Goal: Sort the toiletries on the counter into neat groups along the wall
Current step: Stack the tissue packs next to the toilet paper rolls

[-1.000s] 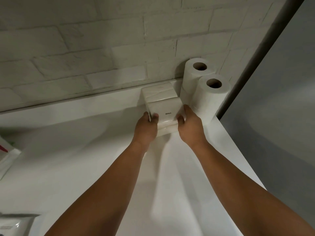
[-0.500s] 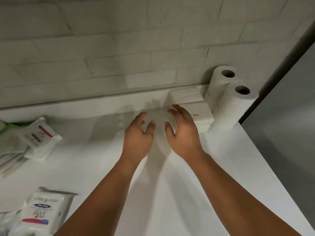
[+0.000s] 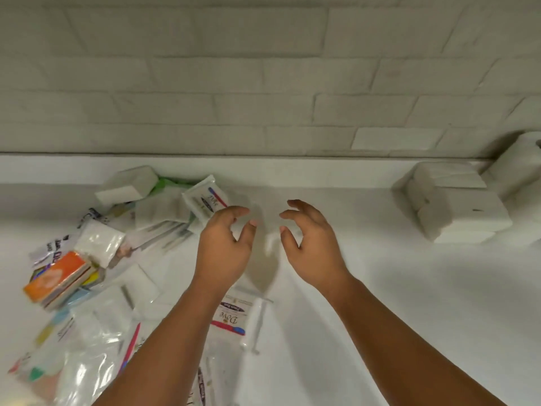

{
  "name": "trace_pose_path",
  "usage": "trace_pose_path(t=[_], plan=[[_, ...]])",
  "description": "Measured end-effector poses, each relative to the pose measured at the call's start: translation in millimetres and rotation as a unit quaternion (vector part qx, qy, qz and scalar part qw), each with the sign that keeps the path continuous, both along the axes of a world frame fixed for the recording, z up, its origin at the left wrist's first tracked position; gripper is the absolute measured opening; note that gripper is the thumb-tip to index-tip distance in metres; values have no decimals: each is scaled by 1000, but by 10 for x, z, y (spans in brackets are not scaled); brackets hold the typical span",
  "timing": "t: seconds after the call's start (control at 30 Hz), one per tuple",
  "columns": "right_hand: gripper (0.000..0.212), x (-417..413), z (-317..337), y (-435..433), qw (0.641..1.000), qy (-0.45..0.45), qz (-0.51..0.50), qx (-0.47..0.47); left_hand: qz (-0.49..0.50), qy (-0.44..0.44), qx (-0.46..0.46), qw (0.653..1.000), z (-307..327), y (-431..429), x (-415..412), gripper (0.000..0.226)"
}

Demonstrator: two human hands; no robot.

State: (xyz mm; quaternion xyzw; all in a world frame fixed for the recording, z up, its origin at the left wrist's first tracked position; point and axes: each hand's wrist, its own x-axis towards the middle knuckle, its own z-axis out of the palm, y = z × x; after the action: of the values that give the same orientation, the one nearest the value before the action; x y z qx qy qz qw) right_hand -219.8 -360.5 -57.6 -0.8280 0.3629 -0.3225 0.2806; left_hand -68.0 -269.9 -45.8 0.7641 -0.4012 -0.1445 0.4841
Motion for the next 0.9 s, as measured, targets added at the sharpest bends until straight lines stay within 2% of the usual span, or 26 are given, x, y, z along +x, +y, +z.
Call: trace_pose_path(t=[0.17,0.33,0.5,0.7,0.9], plan=[[28,903,-27,265,1000,-9,22,-7,27,-16,-6,999,-51,384,900,18],[30,1734,-89,497,999,-11,43,8,62,-58,36,996,-132,632,1733,29],[30,2471,-174,606,997,35,73,10,90,-113,76,987,-216,730,2529,20],[34,3145,-66,547,987,106,105,66,112,-66,161,978,-276,652,3282,37],[49,3615,24,491,973,145,85,159,98,-24,215,971,-367,508,3657,59]])
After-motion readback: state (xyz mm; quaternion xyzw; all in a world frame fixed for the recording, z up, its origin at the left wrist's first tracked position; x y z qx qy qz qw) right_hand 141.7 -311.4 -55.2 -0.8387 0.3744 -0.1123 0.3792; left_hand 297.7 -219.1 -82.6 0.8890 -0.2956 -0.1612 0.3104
